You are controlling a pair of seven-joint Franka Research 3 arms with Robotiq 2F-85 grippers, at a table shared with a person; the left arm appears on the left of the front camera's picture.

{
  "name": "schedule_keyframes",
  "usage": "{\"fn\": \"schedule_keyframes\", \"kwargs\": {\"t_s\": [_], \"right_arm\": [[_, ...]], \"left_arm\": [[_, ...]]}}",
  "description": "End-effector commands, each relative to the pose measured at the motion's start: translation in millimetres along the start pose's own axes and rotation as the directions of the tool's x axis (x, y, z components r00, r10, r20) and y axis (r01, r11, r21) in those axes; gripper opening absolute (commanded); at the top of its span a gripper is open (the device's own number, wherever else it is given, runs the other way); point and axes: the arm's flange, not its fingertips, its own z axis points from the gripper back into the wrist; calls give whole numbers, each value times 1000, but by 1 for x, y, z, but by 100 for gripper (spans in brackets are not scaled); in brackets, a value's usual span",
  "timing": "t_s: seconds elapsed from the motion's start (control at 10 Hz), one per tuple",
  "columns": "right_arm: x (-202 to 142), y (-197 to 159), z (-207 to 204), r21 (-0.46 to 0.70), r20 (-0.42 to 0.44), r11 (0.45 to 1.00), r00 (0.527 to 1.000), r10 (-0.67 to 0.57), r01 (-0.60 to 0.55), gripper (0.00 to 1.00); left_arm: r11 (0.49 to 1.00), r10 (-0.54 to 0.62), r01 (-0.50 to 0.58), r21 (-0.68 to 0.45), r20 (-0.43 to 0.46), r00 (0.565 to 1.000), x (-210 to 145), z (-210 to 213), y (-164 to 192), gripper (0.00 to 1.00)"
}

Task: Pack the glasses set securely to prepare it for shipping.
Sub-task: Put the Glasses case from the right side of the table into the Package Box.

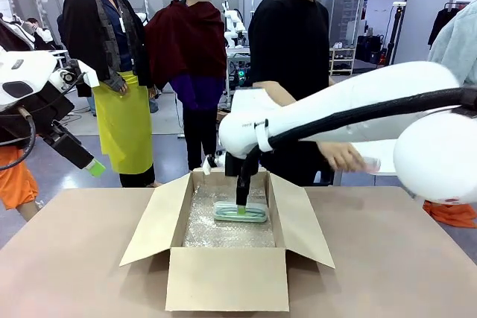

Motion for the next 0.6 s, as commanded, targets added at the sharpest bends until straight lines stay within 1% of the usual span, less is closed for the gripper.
{"fn": "schedule_keyframes", "kwargs": {"t_s": [0.0,0.1,0.3,0.5], "right_arm": [[-23,36,69,-90,-31,989,992,-125,122,100],[-39,47,86,-83,24,978,982,-188,189,100],[-80,67,99,-106,119,944,947,-298,311,100],[-123,94,108,-116,177,902,902,-394,416,100]], "left_arm": [[1000,-4,4,-1,4,1000,-1,1,1,100],[1000,-4,4,-1,4,1000,-1,1,1,100],[1000,-4,4,-1,4,1000,-1,1,1,100],[1000,-4,4,-1,4,1000,-1,1,1,100]]}}
